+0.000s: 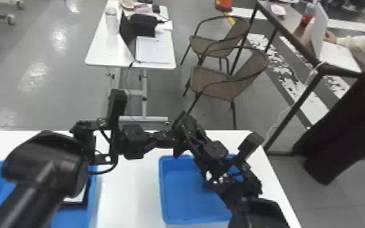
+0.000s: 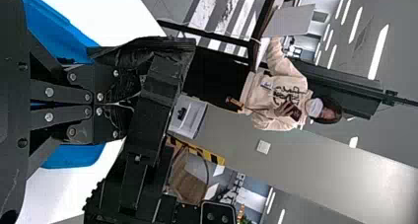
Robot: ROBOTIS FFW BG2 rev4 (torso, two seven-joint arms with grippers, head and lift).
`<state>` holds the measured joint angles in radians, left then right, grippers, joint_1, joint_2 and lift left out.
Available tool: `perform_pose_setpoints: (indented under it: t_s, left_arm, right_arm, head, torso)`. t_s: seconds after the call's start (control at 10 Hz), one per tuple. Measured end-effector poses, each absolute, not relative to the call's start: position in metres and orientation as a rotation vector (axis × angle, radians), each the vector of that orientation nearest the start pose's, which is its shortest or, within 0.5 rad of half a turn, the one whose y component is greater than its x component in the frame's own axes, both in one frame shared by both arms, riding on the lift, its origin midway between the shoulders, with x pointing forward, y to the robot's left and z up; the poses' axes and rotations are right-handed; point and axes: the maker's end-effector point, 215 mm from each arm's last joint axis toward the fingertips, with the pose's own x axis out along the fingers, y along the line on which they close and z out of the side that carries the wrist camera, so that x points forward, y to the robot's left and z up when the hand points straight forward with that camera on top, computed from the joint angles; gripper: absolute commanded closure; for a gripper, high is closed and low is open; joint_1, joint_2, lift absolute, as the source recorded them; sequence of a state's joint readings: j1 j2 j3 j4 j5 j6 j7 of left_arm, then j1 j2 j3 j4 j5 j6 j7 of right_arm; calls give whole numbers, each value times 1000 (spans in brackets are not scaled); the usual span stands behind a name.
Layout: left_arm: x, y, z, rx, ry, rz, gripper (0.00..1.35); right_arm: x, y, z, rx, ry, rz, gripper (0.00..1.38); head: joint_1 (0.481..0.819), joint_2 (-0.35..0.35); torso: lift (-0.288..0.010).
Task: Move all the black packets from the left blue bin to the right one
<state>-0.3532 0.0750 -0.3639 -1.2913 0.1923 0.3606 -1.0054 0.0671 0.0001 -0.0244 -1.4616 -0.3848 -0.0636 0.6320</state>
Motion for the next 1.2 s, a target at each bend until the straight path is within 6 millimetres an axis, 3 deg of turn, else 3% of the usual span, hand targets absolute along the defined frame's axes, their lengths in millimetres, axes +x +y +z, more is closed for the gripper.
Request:
perform_pose_setpoints:
  t_s: [0.2,0.3,0.4,0.6,0.7,0.9,1.0,1.2]
  left_arm:
    - [511,-62,-374,-156,346,-1270,407]
    - [513,-50,-379,-172,353,-1238,208]
    - [515,-32,-384,-179,357,-1198,101]
    - [518,26,-398,-195,364,-1057,71]
    - [519,62,-405,-217,367,-962,-2]
    - [512,130,-417,-265,367,-788,-2]
    - [507,160,-418,-288,349,-720,-2]
    - [499,202,-413,-285,302,-616,-2]
  right_arm:
    - [533,-132,-373,418,-19,545,1010]
    - [534,-136,-375,426,-21,533,1010]
    - [536,-144,-376,429,-25,515,1010]
    - [538,-169,-383,434,-26,464,1010]
    - [535,-187,-395,439,-11,426,1010]
    - [525,-222,-437,479,49,343,1010]
    - [516,-229,-463,522,87,315,1010]
    - [499,-218,-507,641,154,335,1004]
  head:
    - [695,-206]
    - [695,-197]
    - [695,-185]
    - [695,-158]
    - [695,-138]
    - [695,-102]
    - [695,-80]
    - [695,-30]
  torso:
    - [0]
    - [0]
    - [0]
    - [0]
    - [0]
    - [0]
    - [0]
    - [0]
